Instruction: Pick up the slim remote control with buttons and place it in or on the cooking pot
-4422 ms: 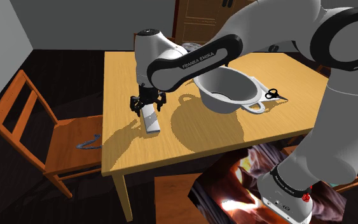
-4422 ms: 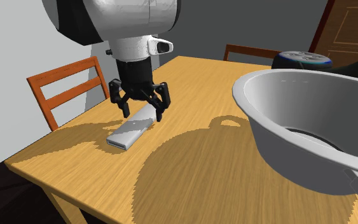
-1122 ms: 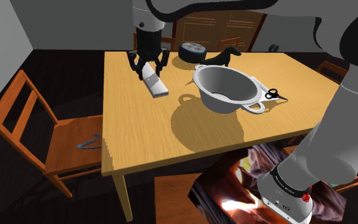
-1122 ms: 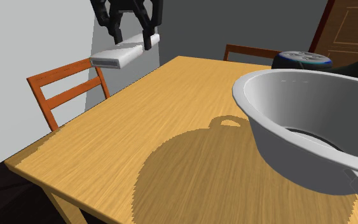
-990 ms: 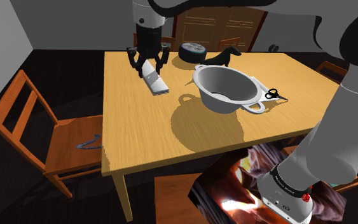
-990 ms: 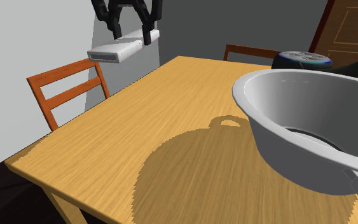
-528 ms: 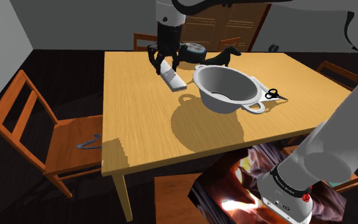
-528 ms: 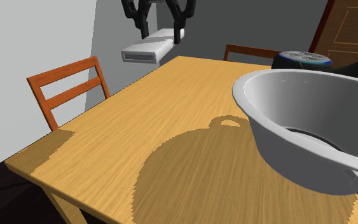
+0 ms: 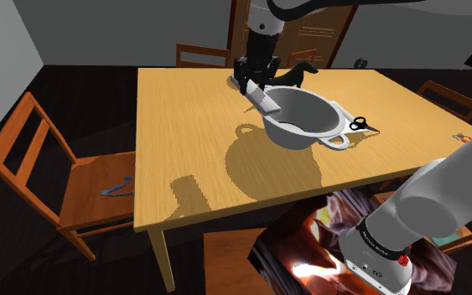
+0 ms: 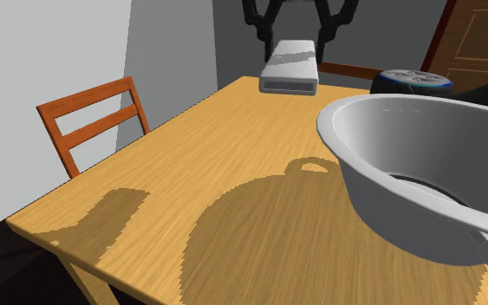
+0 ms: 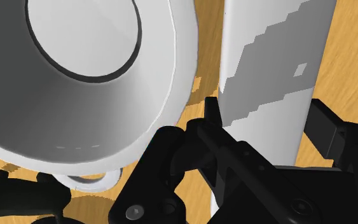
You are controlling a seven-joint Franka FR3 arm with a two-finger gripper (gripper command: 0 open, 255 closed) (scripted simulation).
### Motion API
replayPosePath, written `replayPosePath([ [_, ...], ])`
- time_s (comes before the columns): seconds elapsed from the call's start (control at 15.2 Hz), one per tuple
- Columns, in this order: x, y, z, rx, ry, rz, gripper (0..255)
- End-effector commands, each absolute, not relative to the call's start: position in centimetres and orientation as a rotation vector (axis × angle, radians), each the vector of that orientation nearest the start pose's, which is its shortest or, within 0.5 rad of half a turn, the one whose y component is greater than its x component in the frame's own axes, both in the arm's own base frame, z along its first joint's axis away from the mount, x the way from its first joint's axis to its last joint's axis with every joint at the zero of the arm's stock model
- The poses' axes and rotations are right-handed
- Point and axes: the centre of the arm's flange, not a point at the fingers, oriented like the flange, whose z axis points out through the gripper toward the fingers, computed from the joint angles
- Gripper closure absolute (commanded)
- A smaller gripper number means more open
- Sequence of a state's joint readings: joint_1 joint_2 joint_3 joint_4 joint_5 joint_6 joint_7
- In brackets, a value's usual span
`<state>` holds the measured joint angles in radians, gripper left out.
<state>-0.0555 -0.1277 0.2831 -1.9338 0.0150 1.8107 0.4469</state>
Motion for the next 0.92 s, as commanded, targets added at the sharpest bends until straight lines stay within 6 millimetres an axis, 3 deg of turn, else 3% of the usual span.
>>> replayPosePath([
  [0.0, 50.0, 10.1, 54.0, -3.141, 0.352, -0.011, 255],
  [0.86, 44.6, -6.2, 54.3, -3.141, 0.352, -0.011, 255],
])
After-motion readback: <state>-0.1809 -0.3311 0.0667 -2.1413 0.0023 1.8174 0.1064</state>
